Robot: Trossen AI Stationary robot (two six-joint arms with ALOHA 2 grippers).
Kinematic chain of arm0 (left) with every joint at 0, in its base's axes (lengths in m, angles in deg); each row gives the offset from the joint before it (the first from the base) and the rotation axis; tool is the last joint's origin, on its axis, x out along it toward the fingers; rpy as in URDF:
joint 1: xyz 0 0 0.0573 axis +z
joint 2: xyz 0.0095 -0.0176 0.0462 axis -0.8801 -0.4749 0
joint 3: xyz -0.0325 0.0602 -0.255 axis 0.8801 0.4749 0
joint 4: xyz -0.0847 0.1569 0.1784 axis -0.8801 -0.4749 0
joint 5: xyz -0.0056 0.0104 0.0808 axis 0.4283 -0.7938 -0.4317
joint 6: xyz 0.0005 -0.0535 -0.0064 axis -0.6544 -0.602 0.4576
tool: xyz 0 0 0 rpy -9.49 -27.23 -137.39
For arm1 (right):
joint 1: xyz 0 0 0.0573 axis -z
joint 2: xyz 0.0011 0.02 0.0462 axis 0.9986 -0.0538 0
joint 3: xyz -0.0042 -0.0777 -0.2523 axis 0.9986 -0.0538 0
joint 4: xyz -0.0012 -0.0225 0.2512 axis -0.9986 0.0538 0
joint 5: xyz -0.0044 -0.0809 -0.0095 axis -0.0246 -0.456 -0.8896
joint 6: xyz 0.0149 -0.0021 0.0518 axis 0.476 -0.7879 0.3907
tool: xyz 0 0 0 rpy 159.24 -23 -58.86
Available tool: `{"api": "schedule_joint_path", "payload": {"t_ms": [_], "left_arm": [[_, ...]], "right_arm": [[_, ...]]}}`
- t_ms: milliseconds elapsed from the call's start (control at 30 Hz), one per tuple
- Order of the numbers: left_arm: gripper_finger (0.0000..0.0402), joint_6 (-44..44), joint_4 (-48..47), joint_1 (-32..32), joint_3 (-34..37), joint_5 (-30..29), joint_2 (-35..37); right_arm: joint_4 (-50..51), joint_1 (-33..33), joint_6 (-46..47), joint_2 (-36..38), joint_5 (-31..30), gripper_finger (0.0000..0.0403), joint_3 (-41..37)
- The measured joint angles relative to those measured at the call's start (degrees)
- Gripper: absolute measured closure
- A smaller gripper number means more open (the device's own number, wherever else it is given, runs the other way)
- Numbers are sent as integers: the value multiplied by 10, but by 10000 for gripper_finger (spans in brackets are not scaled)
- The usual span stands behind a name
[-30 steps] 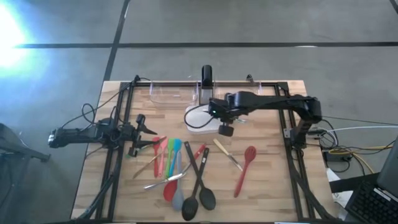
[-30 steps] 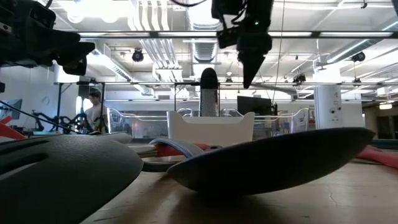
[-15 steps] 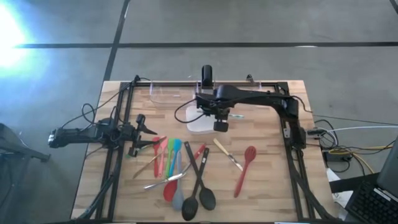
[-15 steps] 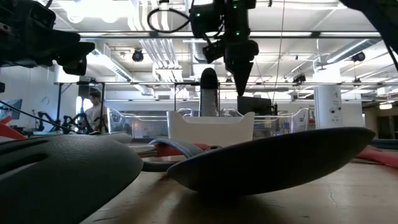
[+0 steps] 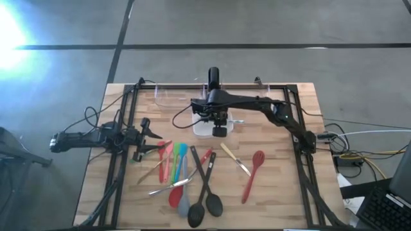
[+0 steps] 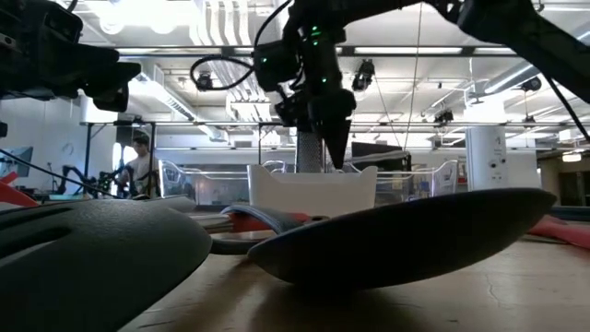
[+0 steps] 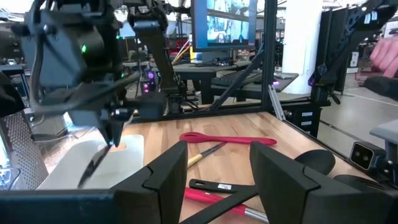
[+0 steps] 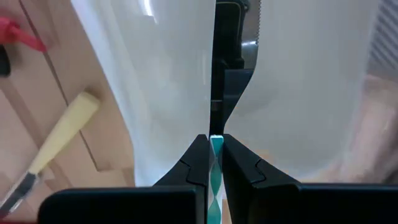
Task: Pick & Place Kitchen Items
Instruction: Put the green patterned table knife into the white bin
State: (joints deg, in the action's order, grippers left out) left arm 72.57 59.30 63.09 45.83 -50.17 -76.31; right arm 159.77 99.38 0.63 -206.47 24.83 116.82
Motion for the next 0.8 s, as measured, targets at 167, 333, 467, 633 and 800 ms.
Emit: {"api": "schedule_joint_path", "payload": {"t_ms": [167, 333, 467, 633, 800], "left_arm": [[223, 0, 0, 0, 0, 0, 0], [223, 0, 0, 0, 0, 0, 0], [223, 0, 0, 0, 0, 0, 0], [223, 0, 0, 0, 0, 0, 0], [223, 0, 0, 0, 0, 0, 0]], "right_arm": [[2, 1, -19, -40, 3, 388, 33], [4, 8, -21, -66, 4, 376, 59], [5, 16, -14, -73, 4, 373, 63], [13, 23, -9, -73, 4, 364, 62], [16, 22, -12, -67, 4, 338, 74]]}}
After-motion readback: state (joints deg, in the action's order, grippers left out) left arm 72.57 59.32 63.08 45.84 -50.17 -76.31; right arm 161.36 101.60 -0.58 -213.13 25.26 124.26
